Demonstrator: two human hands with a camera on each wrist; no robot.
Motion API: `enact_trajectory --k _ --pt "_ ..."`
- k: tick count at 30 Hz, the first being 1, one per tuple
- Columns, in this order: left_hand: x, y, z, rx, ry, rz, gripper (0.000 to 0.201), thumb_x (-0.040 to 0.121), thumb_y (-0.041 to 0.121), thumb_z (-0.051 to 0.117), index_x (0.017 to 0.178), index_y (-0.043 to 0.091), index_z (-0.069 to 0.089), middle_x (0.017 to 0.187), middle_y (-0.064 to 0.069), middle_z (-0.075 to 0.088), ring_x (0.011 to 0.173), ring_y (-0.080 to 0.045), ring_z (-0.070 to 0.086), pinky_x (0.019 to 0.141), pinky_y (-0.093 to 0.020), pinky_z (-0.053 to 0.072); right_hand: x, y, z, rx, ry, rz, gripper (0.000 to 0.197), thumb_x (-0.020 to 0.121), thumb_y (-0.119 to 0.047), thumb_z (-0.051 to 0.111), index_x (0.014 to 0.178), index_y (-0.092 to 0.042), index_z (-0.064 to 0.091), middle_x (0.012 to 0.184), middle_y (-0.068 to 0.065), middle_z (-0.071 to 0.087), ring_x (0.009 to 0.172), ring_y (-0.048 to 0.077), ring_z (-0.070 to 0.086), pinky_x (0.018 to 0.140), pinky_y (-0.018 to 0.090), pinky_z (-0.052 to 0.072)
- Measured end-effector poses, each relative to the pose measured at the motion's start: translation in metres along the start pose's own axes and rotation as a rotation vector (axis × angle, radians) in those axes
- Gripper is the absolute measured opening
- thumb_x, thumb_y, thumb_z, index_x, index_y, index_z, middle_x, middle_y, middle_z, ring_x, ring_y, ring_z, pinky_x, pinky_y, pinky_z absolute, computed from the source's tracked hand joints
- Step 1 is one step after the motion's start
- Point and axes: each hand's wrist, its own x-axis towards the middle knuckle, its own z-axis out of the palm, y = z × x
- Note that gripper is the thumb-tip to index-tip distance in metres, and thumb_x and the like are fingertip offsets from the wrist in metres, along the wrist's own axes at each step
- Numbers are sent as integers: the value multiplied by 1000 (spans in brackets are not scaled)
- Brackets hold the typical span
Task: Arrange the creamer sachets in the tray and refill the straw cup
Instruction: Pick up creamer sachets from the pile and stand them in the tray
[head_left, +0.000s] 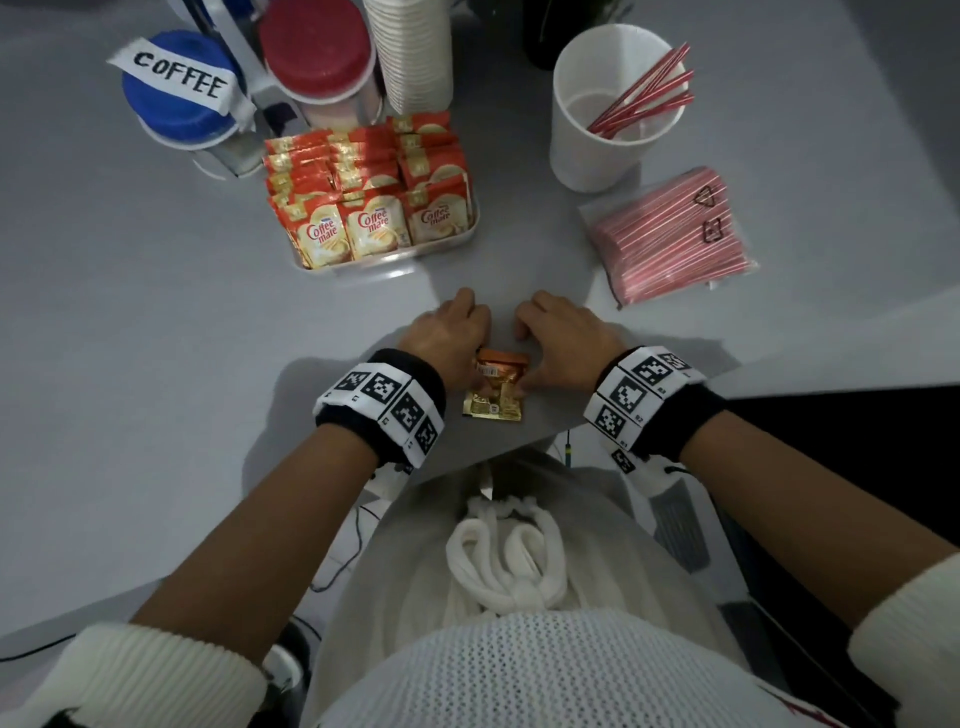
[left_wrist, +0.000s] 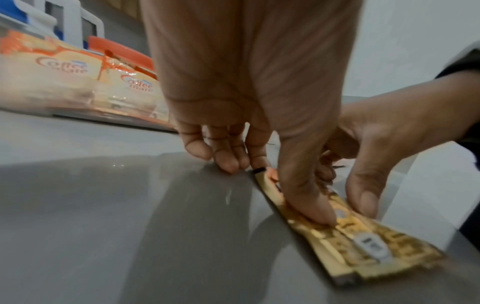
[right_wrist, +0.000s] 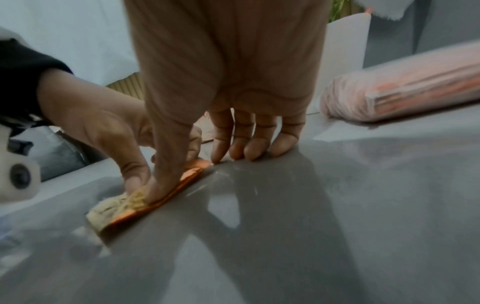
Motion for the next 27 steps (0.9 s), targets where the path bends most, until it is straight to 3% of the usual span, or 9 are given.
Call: enact_trajectory --k 6,10,12,15,16,18,21,24,27 --pt "-1 1 -1 -119 29 -74 38 80 20 67 115 8 55 117 -14 48 105 -30 52 85 -36 43 6 6 5 135 -4 -78 29 79 -24 69 99 -6 59 104 12 54 94 24 50 79 29 35" --pt "-5 -5 -11 -381 236 -162 24 84 11 62 107 8 61 108 -17 61 100 -30 58 82 -29 43 7 8 -2 418 226 -90 13 81 -11 65 92 -3 65 76 10 58 71 16 49 59 16 31" --pt "-10 -7 -20 -556 333 -209 19 88 17 59 105 8 63 93 -16 67 81 -22 65 75 -27 49 8 4 -11 526 363 -79 12 79 -9 66 90 -4 67 69 13 63 63 20 54 58 18 39" --pt "-19 -8 -37 -881 353 -283 34 97 41 37 106 15 57 67 -7 62 42 -1 58 51 -15 49 9 -6 -27 636 475 -105 12 81 -7 65 91 -2 67 72 15 69 66 30 66 64 36 51" --pt "-20 -10 -42 -951 345 -303 39 98 45 28 106 16 54 65 -8 60 42 -3 59 49 -14 50 10 -9 -32 645 491 -114 13 82 -7 64 94 -2 67 75 15 70 68 29 67 66 35 53" --pt "-23 -14 -49 -1108 327 -308 46 98 47 23 108 12 50 70 -12 60 51 -13 64 52 -19 53 14 -15 -38 592 542 -146 15 83 -8 64 97 -3 68 82 14 71 75 24 67 66 20 50" --pt "-28 -19 -55 -1387 371 -230 25 98 19 41 114 2 50 83 -8 60 59 -12 65 48 -15 51 18 -26 -41 543 605 -226 14 81 -4 64 93 -1 70 86 14 71 74 0 59 62 3 40" --pt "-33 -30 -51 -1433 511 -185 34 88 -7 51 120 2 46 81 -3 56 70 -12 59 54 -14 52 21 -33 -40 609 600 -275 16 80 3 61 94 1 69 89 12 71 74 -1 62 66 1 42" --pt "-38 -42 -50 -1291 588 -206 46 84 -8 56 126 2 42 77 2 53 73 -10 57 64 -22 53 22 -43 -41 743 533 -277 22 83 10 53 100 4 65 93 7 67 70 -9 64 63 1 44"
